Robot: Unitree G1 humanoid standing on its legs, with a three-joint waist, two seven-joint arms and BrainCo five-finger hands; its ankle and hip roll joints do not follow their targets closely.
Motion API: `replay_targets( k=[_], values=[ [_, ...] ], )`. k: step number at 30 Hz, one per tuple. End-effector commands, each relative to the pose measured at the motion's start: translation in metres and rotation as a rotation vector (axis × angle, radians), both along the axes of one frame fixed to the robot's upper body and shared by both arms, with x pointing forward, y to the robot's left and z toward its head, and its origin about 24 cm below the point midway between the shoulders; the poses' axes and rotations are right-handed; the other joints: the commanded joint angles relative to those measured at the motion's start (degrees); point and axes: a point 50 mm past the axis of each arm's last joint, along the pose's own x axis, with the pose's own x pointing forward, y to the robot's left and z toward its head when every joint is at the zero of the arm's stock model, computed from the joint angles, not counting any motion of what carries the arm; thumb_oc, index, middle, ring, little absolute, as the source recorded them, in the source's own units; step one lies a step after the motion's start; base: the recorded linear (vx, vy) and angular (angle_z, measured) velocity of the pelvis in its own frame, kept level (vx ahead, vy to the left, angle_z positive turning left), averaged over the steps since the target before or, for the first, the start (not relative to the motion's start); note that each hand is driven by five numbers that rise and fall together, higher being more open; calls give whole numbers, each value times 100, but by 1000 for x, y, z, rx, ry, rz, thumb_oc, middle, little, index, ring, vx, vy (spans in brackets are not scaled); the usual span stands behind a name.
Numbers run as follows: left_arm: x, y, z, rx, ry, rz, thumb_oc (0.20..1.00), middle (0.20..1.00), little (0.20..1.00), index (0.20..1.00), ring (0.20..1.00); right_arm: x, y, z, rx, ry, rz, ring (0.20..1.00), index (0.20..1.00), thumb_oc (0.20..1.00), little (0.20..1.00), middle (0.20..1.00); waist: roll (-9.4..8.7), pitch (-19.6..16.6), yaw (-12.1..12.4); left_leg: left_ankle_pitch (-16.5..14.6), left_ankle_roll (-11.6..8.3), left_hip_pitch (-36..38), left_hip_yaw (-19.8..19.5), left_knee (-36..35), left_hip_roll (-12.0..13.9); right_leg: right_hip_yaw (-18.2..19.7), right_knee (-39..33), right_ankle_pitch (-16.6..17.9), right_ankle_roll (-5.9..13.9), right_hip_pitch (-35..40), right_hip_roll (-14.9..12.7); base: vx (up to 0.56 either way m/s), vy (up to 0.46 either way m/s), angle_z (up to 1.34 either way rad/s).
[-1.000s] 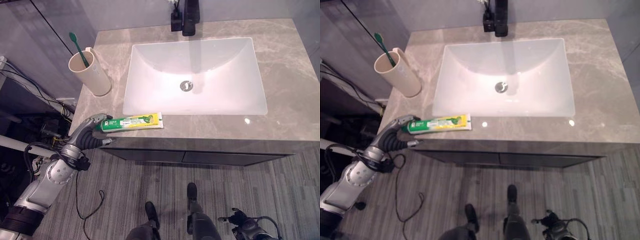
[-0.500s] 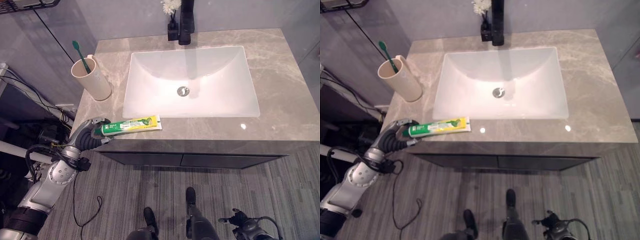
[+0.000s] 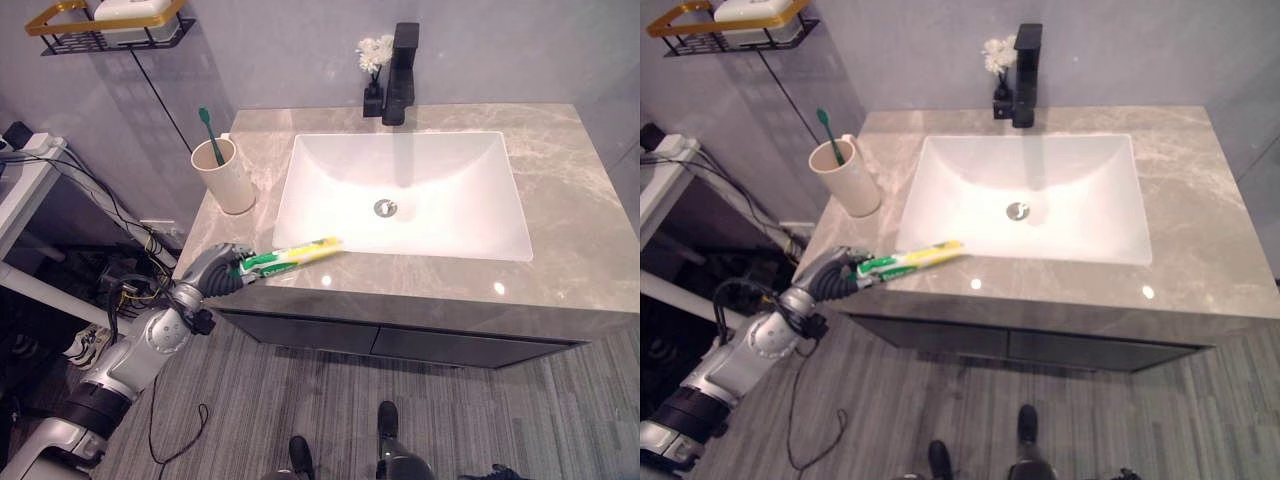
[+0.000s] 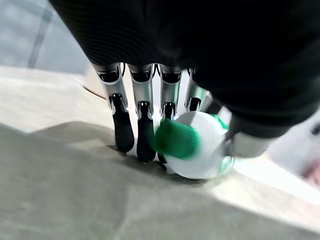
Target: Put brush and paste in cup on sink, flatten towel.
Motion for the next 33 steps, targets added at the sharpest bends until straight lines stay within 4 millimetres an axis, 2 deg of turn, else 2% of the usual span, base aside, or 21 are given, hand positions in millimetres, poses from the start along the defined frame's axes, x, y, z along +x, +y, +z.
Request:
replay_targets(
  k=[1, 7, 11, 13, 15, 16, 17, 22, 25, 33],
  values=[
    [-25, 3, -38, 159, 180, -70, 200, 200, 200, 200, 200, 21, -4, 6, -26, -55, -8, 1000, 1000, 1000, 1000, 1000, -95, 362, -48, 106, -263, 47, -341, 62, 403, 77, 53, 76, 515, 386, -424, 4, 9, -6],
    [-29, 36, -38, 488, 124, -65, 200, 200, 200, 200, 200, 28, 16, 0, 31, -93, 1, 1000, 1000, 1000, 1000, 1000, -295, 280, -224, 64, -301, 246, -77, 62, 420, 373, 53, 121, 532, 396, -325, -4, -6, -16],
    [-31, 38, -40, 540, 116, -86, 200, 200, 200, 200, 200, 24, 16, -1, 32, -83, -21, 1000, 1000, 1000, 1000, 1000, -364, 166, -279, 35, -296, 351, -17, 62, 416, 435, 53, 144, 551, 433, -330, 4, -12, -23],
    [-30, 36, -37, 536, 98, -91, 200, 200, 200, 200, 200, 18, 15, -2, 31, -73, -35, 1000, 1000, 1000, 1000, 1000, -374, 135, -295, 15, -291, 415, 4, 62, 416, 435, 53, 147, 562, 482, -340, 0, 0, 0],
    [-26, 31, -29, 519, 59, -98, 200, 200, 200, 200, 200, 0, 15, -5, 38, -28, -71, 1000, 1000, 1000, 1000, 1000, -374, 59, -336, -4, -288, 491, -4, 62, 412, 422, 53, 142, 564, 571, -360, 0, 0, 0],
    [-27, 31, -30, 519, 59, -99, 200, 200, 200, 200, 200, 0, 15, -6, 39, -27, -71, 1000, 1000, 1000, 1000, 1000, -374, 59, -338, -5, -288, 496, -7, 62, 412, 418, 53, 140, 564, 578, -361, 0, 0, 0],
    [-24, 30, -26, 510, 38, -89, 200, 200, 200, 200, 200, -13, 15, -8, 47, 6, -105, 1000, 1000, 1000, 1000, 1000, -366, 4, -380, -22, -285, 540, -14, 62, 411, 407, 53, 128, 561, 633, -368, 13, 5, 4],
    [-23, 31, -23, 511, 20, -73, 200, 200, 200, 200, 200, -34, 18, -12, 63, 84, -138, 1000, 1000, 1000, 1000, 1000, -372, -94, -433, -61, -269, 661, 1, 62, 406, 436, 53, 105, 572, 729, -364, 2, 2, 1],
    [-24, 32, -27, 508, 26, -63, 200, 200, 200, 200, 200, -38, 16, -11, 58, 110, -149, 1000, 1000, 1000, 1000, 1000, -368, -154, -421, -101, -251, 787, 40, 62, 392, 491, 53, 88, 583, 808, -356, 38, 27, -4],
    [-27, 34, -26, 470, -8, -16, 200, 200, 200, 200, 200, -31, 5, -6, 14, 69, -245, 1000, 1000, 1000, 1000, 1000, -300, -212, -353, -178, -229, 1042, 173, 62, 382, 594, 53, 56, 600, 965, -344, 18, 27, -10]
  ],
)
